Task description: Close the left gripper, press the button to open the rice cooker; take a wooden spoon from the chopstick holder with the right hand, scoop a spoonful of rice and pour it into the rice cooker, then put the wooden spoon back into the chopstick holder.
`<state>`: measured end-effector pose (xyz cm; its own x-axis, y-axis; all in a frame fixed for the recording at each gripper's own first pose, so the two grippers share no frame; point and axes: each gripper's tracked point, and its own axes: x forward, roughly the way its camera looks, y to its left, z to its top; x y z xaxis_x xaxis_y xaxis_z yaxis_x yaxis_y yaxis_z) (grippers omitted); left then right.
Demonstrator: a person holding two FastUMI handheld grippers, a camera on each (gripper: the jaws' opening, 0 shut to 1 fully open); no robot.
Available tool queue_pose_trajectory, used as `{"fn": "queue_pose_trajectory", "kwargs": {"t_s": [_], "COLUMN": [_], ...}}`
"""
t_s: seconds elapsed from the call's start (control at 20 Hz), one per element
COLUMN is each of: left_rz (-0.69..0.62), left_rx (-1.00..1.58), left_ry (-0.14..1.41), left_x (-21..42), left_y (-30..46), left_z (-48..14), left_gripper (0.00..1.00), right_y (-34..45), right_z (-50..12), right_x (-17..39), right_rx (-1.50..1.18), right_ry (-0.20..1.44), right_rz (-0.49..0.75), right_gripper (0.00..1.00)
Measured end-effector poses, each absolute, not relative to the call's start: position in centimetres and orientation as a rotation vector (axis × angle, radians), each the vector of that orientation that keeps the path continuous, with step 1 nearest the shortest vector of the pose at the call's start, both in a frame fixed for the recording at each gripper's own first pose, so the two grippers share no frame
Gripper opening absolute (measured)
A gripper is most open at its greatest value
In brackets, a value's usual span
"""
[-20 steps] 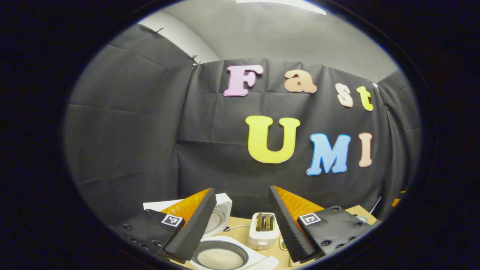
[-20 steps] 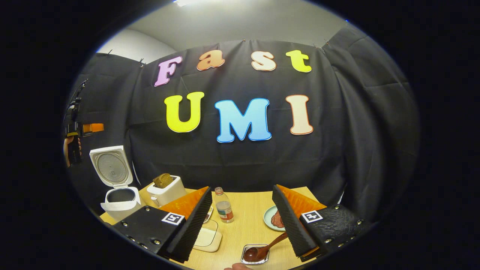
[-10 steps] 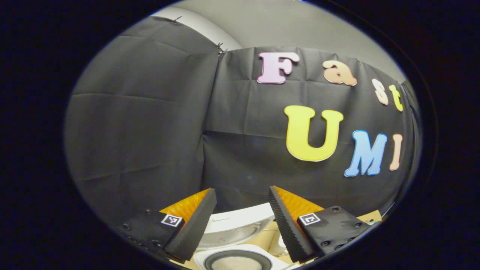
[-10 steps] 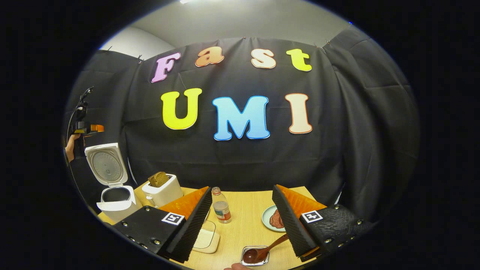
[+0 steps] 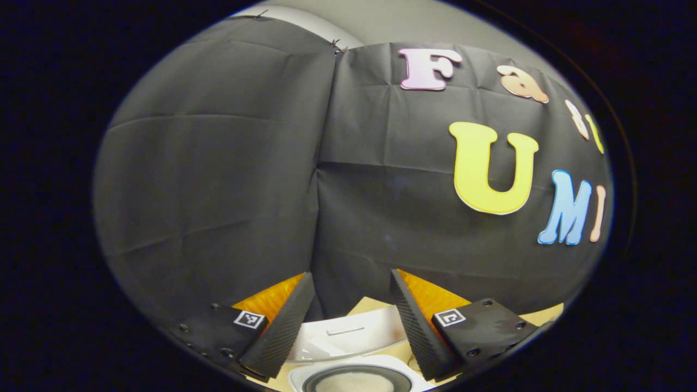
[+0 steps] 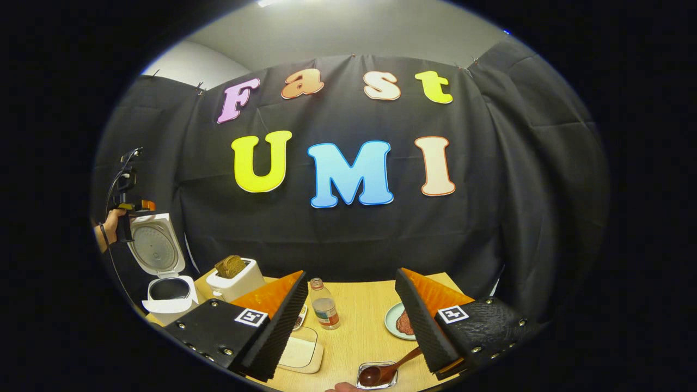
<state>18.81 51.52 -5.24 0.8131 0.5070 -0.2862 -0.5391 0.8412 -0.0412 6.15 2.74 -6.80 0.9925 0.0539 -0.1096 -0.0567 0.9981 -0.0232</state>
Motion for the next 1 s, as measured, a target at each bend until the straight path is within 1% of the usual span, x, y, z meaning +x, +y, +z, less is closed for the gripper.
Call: {"fn": "queue_pose_trajectory", "kwargs": {"t_s": [0.15, 0.25, 0.3, 0.5, 0.55, 0.6, 0.75, 1.0], "left_rz": [0.578, 0.58, 0.577, 0.567, 0.561, 0.555, 0.54, 0.514], "left_rx": [-0.107, -0.106, -0.105, -0.113, -0.111, -0.115, -0.104, -0.097], "left_ry": [0.298, 0.308, 0.304, 0.301, 0.299, 0.296, 0.255, 0.239], "left_x": [18.6, 18.5, 18.3, 16.4, 15.9, 15.4, 13.9, 10.8], "left_y": [52.2, 51.7, 51.4, 48.8, 48.2, 47.5, 45.2, 41.2], "left_z": [-6.8, -6.6, -6.4, -6.6, -6.7, -6.8, -7.0, -8.9], "left_gripper": [0.99, 0.95, 0.94, 0.95, 0.98, 0.94, 0.95, 0.94], "right_y": [2.9, 2.8, 2.9, 2.9, 2.8, 2.6, 2.2, 1.0], "right_z": [-7.0, -6.9, -7.0, -6.7, -6.5, -6.2, -5.2, -3.4], "right_x": [6.1, 5.9, 5.8, 5.3, 5.1, 5.0, 4.1, 3.0], "right_rx": [-0.031, -0.034, -0.033, 0.004, 0.015, 0.022, 0.026, 0.002], "right_ry": [0.113, 0.112, 0.111, 0.103, 0.1, 0.094, 0.065, 0.019], "right_rz": [0.063, 0.063, 0.065, 0.075, 0.073, 0.07, 0.073, 0.064], "right_gripper": [0.98, 0.98, 0.98, 0.98, 0.98, 0.98, 0.98, 0.98]}}
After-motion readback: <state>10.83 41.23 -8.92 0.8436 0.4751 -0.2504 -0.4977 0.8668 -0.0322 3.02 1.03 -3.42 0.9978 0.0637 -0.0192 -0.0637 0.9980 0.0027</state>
